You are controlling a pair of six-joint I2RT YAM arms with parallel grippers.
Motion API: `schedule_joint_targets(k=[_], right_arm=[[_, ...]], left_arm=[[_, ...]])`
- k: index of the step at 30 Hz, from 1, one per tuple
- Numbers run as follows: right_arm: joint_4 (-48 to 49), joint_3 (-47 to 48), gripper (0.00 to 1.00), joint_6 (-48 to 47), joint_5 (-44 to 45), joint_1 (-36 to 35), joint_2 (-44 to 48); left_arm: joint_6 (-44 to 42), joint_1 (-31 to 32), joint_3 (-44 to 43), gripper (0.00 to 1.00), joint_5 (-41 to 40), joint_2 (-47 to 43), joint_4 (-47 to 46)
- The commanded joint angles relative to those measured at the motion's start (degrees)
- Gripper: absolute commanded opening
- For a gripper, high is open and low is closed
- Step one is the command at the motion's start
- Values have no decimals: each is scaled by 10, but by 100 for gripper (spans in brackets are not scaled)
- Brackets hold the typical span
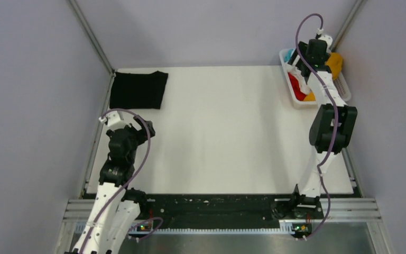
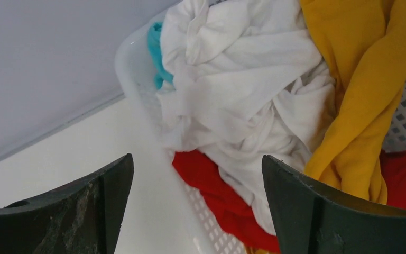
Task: Fold and stack the t-shirts
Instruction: Grab crumpled tshirt from bin with the right arm
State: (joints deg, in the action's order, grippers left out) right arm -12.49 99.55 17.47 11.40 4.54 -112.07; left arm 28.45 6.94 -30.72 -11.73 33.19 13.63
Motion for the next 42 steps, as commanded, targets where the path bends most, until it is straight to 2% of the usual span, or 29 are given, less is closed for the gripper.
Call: schedule_joint_targets(k=[1,4,10,12,17,23,30,37,42], right_arm=[[-23,124,88,-30,1,20,-117],[-28,187,87,-35,6,25,-181],[-26,248,70,-25,22,38,-256],[-16,248,55,-16,14,45,-266],[4,254,0,0,-29,58,-260],[-5,297,0,-22,-42,59,-185],[19,288,0,-46,-27,58,-27],[83,258,0,-7,-132,52,109],[120,202,0,37,-213,3,215]], left_arm=[[2,-2,4,99,-44,5,-29],[0,-2,4,99,-45,9,-30],[-1,-2,-6,99,-53,17,-23],[-1,-2,-7,99,-57,17,-21],[-1,-2,-11,99,-58,14,-16],[5,-2,-14,99,-51,-4,-5],[12,-2,-18,99,-40,-29,-1],[35,-2,-40,99,-10,-39,33],[45,-2,-43,99,37,-60,44]])
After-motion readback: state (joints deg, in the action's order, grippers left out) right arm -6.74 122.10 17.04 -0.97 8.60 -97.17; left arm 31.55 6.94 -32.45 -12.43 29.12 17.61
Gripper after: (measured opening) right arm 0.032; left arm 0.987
